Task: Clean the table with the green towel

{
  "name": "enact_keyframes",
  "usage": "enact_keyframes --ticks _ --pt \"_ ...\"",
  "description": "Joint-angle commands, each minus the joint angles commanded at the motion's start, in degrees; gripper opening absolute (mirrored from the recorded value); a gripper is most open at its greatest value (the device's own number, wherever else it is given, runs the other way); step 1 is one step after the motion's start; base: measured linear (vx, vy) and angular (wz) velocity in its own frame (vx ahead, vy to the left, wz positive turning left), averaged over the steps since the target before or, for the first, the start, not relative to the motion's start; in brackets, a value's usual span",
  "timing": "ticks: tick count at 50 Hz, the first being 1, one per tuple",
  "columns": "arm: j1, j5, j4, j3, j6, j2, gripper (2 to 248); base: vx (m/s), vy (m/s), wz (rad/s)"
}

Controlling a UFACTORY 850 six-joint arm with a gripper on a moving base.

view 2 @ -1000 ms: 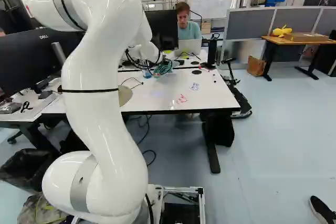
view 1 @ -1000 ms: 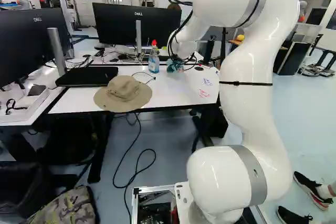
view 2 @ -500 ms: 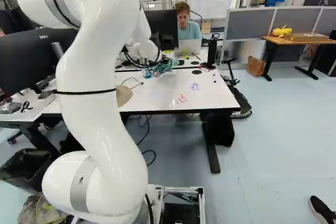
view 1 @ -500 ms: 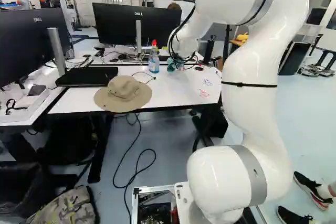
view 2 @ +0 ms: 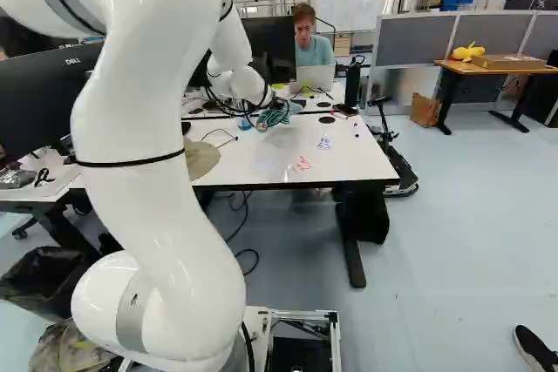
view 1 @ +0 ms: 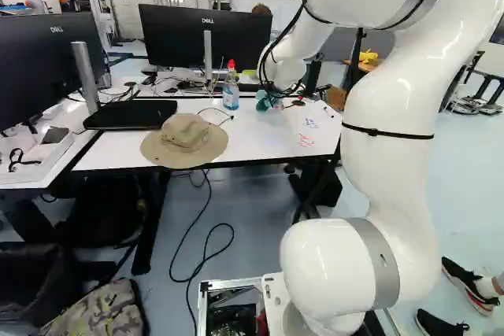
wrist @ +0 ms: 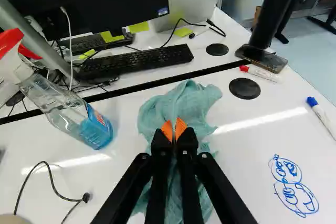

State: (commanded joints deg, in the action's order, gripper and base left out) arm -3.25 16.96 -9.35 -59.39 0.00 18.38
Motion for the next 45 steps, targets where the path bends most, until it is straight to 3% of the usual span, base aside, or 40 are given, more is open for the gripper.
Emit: enact_keyframes --ticks 45 --pt "-7.5 0.0 0.0 5.6 0.0 -4.7 27 0.0 0.0 0.0"
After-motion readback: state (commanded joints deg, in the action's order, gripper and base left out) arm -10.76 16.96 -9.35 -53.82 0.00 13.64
